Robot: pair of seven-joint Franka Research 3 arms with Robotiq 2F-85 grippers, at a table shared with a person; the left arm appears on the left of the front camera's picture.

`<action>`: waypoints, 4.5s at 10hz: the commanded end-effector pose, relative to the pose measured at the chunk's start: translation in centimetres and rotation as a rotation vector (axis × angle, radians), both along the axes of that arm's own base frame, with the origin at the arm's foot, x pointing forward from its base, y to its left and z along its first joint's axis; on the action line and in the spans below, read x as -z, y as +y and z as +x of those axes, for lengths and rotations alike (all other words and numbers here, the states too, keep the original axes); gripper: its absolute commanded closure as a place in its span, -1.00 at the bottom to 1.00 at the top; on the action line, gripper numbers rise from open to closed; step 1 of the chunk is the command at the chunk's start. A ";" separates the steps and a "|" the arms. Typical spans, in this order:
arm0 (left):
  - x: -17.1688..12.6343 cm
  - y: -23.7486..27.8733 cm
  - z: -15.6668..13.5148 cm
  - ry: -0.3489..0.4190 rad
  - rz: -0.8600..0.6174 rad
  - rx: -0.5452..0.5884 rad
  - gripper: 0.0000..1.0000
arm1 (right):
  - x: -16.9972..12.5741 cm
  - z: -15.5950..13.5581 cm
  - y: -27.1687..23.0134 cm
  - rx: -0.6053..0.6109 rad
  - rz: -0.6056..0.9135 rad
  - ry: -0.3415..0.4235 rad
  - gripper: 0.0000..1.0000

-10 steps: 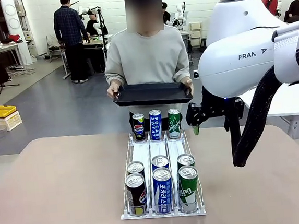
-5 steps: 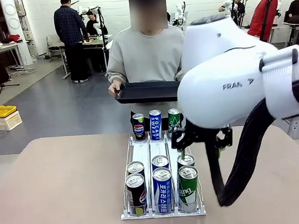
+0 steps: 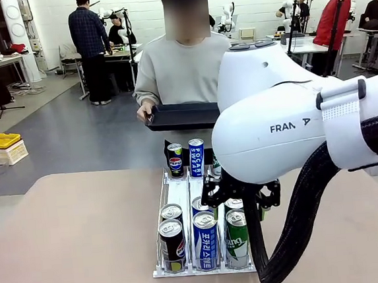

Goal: Retrieve and hand over the desired beverage to the person.
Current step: Pick up a can of the same type that the person held from the Automatic Can Dispenser.

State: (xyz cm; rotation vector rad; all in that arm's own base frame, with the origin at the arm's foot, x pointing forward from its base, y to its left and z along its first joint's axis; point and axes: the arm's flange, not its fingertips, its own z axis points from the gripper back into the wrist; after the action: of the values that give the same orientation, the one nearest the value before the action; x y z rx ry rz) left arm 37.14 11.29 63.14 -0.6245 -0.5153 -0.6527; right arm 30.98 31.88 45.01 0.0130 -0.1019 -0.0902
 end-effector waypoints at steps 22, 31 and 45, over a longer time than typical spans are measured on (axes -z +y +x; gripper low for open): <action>0.0 0.2 -0.1 -0.008 -0.013 0.010 -1.00 | 3.7 3.0 -1.4 -0.177 0.024 0.091 -1.00; 0.0 0.2 -0.1 -0.008 -0.013 0.010 -1.00 | 4.3 3.0 -1.6 -0.248 0.030 0.051 1.00; 0.0 0.2 -0.1 -0.008 -0.013 0.010 -1.00 | -29.8 -1.6 2.5 -0.115 -0.060 -0.153 1.00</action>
State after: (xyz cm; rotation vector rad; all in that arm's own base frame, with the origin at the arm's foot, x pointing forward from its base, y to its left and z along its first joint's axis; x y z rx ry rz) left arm 37.14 11.31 63.13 -0.6245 -0.5153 -0.6522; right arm 27.73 32.82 73.60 -0.0132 -0.2654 0.0558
